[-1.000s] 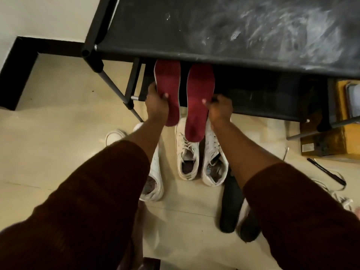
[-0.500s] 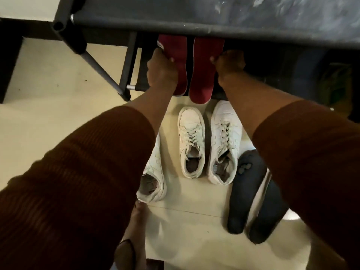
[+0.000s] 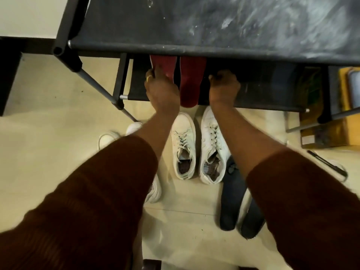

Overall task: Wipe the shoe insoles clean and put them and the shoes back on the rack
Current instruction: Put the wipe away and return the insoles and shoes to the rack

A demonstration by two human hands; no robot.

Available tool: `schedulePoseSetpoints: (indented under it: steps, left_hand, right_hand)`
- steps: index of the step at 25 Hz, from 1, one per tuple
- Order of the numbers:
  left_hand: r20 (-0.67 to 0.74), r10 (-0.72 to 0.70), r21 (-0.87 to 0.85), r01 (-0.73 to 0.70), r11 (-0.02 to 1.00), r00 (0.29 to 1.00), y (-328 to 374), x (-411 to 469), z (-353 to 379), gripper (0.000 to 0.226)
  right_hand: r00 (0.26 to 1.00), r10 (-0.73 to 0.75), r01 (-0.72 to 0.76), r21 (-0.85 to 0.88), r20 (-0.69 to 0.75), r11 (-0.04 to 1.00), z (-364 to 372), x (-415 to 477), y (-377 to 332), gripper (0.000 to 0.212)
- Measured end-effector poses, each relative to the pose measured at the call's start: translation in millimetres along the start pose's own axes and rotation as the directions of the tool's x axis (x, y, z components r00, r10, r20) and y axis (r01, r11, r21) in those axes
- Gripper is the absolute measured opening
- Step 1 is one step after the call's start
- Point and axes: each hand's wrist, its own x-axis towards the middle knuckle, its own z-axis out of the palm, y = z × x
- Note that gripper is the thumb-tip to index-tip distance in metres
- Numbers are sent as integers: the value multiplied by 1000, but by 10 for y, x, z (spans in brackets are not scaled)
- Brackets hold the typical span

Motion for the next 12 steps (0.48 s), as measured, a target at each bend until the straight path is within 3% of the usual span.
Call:
schedulePoseSetpoints:
  steps: [3, 6, 12]
  left_hand:
    - [-41, 154, -152, -159, 975, 987, 34, -793, 65, 33]
    - [25, 179, -194, -170, 966, 984, -25, -1637, 233, 29]
    - [226, 226, -174, -189, 967, 948, -128, -2937, 634, 35]
  right_hand:
    - [990, -11, 31, 140, -139, 990, -295, -515, 488, 26]
    - [981, 101, -60, 233, -167, 971, -584, -1054, 1049, 27]
    - [942, 286, -276, 78, -176, 958, -892, -1616, 2115, 23]
